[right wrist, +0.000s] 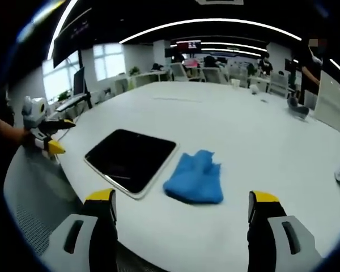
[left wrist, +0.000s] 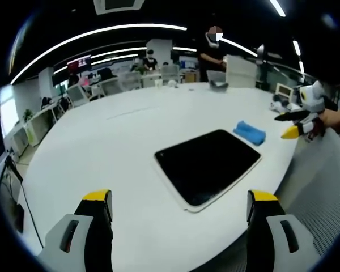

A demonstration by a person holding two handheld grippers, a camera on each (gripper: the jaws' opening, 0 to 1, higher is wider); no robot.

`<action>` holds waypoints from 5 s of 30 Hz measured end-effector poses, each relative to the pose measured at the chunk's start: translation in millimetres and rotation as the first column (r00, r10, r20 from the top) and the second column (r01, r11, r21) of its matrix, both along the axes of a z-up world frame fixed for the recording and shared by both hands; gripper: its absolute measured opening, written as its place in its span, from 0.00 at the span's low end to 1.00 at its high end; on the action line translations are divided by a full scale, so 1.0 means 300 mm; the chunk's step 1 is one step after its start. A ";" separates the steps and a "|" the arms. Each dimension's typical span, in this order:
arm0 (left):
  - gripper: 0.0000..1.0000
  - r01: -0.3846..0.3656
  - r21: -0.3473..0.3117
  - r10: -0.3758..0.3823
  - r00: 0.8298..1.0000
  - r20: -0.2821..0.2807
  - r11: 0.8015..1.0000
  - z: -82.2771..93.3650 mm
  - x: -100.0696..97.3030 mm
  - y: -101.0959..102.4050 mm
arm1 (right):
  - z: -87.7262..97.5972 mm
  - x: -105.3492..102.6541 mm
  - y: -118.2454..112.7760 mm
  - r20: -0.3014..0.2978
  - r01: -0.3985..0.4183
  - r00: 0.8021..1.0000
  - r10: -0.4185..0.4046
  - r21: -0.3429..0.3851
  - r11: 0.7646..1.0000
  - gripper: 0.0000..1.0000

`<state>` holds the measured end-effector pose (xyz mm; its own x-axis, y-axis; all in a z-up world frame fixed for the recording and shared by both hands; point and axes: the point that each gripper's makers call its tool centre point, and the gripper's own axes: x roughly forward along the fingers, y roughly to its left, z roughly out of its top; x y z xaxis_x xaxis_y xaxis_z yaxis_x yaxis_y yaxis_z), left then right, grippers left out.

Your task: Wipe the mirror surface with the cleaning cloth until all visible marks leave the cleaned area.

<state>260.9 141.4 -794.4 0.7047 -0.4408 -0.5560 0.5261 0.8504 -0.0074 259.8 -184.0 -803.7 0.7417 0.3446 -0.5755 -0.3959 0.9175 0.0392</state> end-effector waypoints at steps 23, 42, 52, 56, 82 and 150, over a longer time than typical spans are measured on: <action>0.99 -0.022 -0.003 0.022 1.000 -0.016 1.000 -0.007 -0.001 0.012 | -0.038 -0.033 -0.044 -0.106 0.088 0.991 -0.088 -0.004 0.996 1.00; 0.99 -0.023 0.009 0.023 1.000 -0.019 1.000 -0.012 0.000 0.016 | -0.027 -0.022 -0.038 -0.078 0.068 0.995 -0.068 -0.013 0.998 1.00; 0.99 -0.053 0.002 0.053 0.998 -0.024 0.999 -0.010 0.000 0.030 | -0.032 -0.026 -0.042 -0.089 0.077 0.993 -0.078 -0.013 0.997 1.00; 0.99 -0.051 -0.005 0.051 0.998 -0.035 0.999 -0.017 0.000 0.029 | -0.035 -0.035 -0.050 -0.123 0.084 0.988 -0.088 -0.036 0.996 1.00; 0.99 0.002 0.015 -0.002 0.999 -0.054 1.000 -0.030 -0.012 0.004 | 0.246 0.051 -0.033 -0.321 0.066 0.945 -0.066 -0.010 0.998 0.97; 0.99 0.015 0.019 -0.014 0.999 -0.046 1.000 -0.032 -0.012 0.001 | -0.109 0.255 0.026 -0.708 0.180 0.695 -0.128 -0.002 0.984 0.29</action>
<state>257.4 141.6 -804.1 0.6716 -0.4400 -0.5961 0.5382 0.8427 -0.0157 336.4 -176.1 -836.3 0.1768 0.3164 -0.9320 -0.0827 0.9484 0.3062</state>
